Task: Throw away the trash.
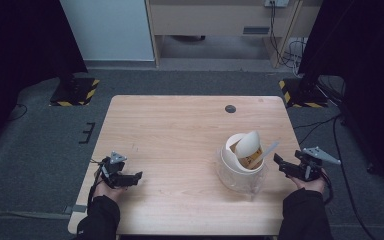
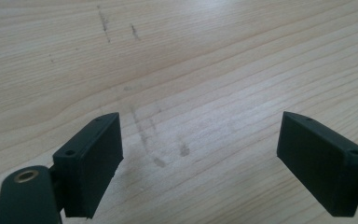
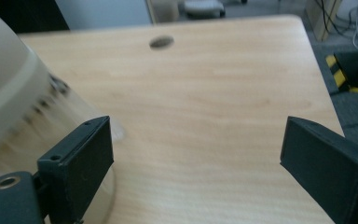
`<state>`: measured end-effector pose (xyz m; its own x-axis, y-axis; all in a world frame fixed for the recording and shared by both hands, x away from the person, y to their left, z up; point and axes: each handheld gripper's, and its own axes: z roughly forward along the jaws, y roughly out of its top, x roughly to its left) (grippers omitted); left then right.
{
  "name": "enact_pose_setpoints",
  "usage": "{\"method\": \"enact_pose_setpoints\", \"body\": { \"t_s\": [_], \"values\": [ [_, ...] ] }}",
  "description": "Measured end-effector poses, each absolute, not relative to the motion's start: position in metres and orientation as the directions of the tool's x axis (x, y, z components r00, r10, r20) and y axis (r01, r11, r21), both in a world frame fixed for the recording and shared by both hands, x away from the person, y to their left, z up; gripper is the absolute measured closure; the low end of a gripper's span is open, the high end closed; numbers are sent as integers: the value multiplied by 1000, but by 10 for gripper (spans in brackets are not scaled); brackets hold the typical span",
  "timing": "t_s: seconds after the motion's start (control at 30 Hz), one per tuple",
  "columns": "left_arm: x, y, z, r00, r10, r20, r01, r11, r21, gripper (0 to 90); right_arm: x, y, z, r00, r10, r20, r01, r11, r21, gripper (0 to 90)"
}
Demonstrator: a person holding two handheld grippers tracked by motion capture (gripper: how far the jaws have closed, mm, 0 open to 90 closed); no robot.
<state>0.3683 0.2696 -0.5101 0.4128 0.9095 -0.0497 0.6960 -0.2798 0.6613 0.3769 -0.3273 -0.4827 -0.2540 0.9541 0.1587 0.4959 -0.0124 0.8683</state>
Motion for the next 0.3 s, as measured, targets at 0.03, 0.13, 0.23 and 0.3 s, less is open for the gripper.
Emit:
{"method": "enact_pose_setpoints", "body": {
  "t_s": [0.03, 0.13, 0.23, 0.3],
  "values": [
    [369, 270, -511, 418, 907, -44, 696, -289, 657, 133, 378, -327, -485, -255, 956, 145, 507, 5, 862, 81],
    [369, 270, -514, 430, 902, -34, 697, -308, 647, 131, 380, -328, -493, -248, 961, 122, 551, 37, 833, 64],
    [369, 269, -516, 444, 896, -18, 697, -333, 635, 128, 384, -329, -502, -239, 967, 94, 615, 76, 785, 51],
    [369, 268, -518, 450, 893, -14, 698, -342, 629, 123, 385, -329, -506, -241, 967, 78, 629, 95, 771, 44]
  ]
}}
